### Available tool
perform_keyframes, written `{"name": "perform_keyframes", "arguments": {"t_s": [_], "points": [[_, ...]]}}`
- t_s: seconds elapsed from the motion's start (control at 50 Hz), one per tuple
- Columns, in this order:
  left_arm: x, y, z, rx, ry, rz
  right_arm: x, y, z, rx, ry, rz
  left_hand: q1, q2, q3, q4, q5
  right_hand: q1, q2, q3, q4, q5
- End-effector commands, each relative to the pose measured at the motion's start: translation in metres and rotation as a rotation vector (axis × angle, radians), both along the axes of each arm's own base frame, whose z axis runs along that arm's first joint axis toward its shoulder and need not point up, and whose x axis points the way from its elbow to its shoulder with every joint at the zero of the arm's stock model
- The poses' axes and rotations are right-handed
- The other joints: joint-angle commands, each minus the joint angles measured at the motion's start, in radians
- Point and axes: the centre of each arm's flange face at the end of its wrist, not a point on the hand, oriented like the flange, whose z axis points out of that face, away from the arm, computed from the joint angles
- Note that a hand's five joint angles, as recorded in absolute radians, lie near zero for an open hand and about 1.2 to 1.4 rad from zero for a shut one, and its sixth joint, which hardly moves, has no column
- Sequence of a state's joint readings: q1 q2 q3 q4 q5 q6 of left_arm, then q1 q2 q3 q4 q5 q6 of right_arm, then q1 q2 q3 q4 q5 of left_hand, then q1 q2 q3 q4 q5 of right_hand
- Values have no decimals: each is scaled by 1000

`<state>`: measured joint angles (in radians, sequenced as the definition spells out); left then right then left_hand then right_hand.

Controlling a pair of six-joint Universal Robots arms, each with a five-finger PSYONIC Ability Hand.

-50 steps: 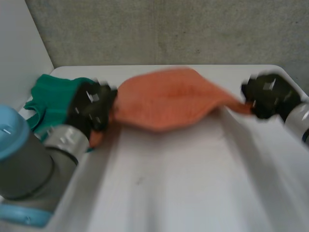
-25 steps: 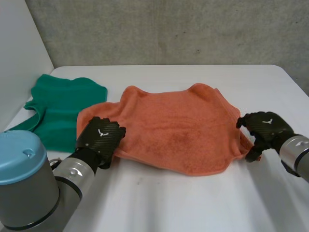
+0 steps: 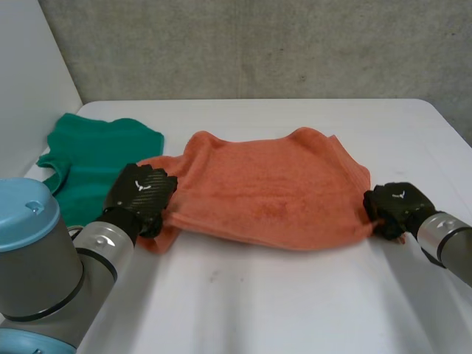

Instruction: Fold the laundry.

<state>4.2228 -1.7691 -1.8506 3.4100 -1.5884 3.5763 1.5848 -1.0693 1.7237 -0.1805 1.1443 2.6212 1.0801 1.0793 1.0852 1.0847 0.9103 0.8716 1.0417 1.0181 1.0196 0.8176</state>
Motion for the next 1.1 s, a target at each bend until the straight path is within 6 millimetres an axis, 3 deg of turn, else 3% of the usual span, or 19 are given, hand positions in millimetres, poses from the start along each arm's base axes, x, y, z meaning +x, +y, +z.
{"name": "perform_keyframes", "arguments": {"t_s": [0.02,0.06,0.1,0.18,0.32,0.44,0.58,0.84,1.1], "points": [[1,-1,-8,60,54,21,-3,-21,10,-88,-26,-51,-469,-468,-474,-474,-474,525,355,378,377,404],[2,-1,-12,95,79,31,-6,-22,12,-93,-22,-64,-724,-723,-729,-729,-729,525,355,378,377,404],[2,-1,-14,113,97,39,-8,-22,16,-101,-22,-70,-837,-836,-842,-841,-841,525,355,378,377,404],[8,-5,-17,148,137,74,-17,-23,37,-143,-20,-97,-852,-851,-857,-856,-857,525,355,378,377,404],[23,-12,-19,207,194,153,-55,-32,65,-207,-8,-204,-852,-851,-857,-856,-857,525,355,378,377,404],[26,-11,-22,237,186,156,-71,-35,65,-190,-1,-249,-823,-822,-828,-827,-827,525,355,378,377,404],[20,-18,-19,208,137,21,-70,-33,63,-182,4,-237,-740,-740,-746,-745,-745,525,355,378,377,404],[8,-64,-29,75,-126,-177,-65,-26,56,-152,0,-218,-435,-434,-440,-440,-440,525,355,378,377,404],[-14,-76,-46,245,-152,-273,-65,-21,49,-144,52,-203,-588,-587,-593,-592,-592,525,355,378,377,404]]}}
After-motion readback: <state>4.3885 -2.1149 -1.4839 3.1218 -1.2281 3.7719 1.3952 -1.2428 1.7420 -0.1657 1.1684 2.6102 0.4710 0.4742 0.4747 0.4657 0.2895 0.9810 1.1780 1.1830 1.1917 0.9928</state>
